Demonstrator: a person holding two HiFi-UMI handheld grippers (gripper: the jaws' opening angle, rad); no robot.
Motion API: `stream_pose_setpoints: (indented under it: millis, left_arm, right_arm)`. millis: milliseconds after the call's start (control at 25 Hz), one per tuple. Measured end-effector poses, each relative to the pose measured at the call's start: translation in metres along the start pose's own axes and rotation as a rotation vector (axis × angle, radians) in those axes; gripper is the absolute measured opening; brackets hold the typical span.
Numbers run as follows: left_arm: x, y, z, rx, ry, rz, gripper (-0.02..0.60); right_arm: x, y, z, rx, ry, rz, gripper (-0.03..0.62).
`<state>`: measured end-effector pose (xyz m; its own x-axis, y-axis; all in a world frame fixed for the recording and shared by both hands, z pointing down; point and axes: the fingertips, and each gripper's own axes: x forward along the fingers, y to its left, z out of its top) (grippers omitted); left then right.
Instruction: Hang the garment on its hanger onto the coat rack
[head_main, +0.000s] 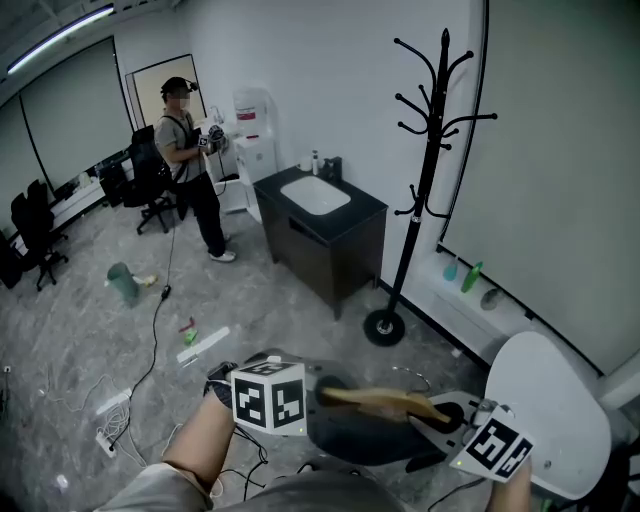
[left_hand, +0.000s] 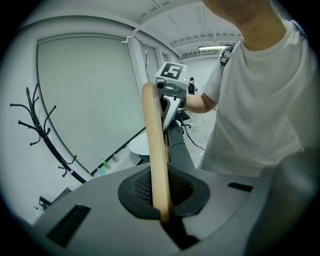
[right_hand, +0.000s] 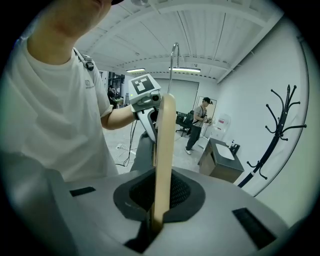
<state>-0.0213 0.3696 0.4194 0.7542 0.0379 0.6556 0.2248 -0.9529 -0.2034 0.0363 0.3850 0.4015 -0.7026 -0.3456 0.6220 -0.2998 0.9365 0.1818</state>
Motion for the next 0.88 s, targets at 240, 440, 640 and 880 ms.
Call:
stream_pose_setpoints:
  millis: [240, 440, 640, 880]
  left_arm:
    - [0.004, 0.004, 0.006, -0.012, -0.003, -0.007, 0.005]
    - [0.012, 0.009, 0.012, -0.015, 0.008, 0.000, 0.005]
    - [0.021, 0.019, 0.019, -0.033, 0.023, 0.030, 0.005]
    - [0.028, 0.035, 0.026, -0.048, 0.031, 0.073, 0.005]
  right_arm:
    - [-0.003, -0.004, -0.006, 0.027, -0.031, 0.024, 0.015]
    - [-0.010, -0.009, -0.013, 0.025, -0.045, 0.030, 0.015]
    - [-0.018, -0.021, -0.017, 0.026, -0.053, 0.032, 0.015]
    - [-0.025, -0.038, -0.021, -0.004, -0.043, 0.045, 0.015]
